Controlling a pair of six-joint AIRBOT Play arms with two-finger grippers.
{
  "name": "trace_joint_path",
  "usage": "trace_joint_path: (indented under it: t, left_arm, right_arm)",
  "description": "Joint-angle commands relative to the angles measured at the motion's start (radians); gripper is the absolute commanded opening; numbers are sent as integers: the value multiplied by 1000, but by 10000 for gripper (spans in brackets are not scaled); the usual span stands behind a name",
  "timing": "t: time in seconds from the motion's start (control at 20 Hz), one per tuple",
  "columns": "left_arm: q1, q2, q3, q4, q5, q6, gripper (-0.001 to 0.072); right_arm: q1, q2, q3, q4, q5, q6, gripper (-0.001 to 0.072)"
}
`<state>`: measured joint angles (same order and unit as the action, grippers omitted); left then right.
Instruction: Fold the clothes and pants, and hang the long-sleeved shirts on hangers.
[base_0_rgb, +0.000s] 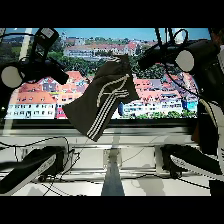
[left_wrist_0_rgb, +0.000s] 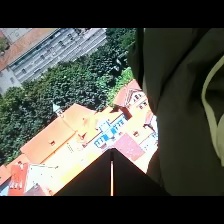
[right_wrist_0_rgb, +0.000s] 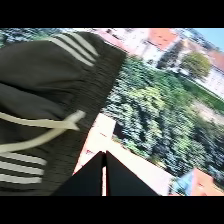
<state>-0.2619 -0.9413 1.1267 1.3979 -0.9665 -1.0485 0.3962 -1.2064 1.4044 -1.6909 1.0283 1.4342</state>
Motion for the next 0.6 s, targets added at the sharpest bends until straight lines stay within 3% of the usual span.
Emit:
trace_joint_path:
  t: [0.0, 0.2, 0.25, 0.4, 0.5, 0.55]
  left_arm:
    - [0, 1, 0, -161, 1, 0, 7]
    - [0, 1, 0, -293, 1, 0, 7]
    - [0, 1, 0, -313, 1, 0, 7]
    - [0, 1, 0, -314, 1, 0, 7]
    - [0, 1, 0, -315, 0, 0, 7]
    - [0, 1, 0, -315, 0, 0, 7]
  right_arm:
    - [-111, -65, -3, -19, 66, -34, 18]
    - [-324, -174, -38, 201, 220, -43, 18]
    - [-373, -197, -51, 299, 264, -78, 18]
    - [-500, -254, -132, 669, 412, -351, 17]
    - [-539, -272, -196, 766, 412, -364, 37]
    - [-539, -273, -235, 758, 360, -302, 224]
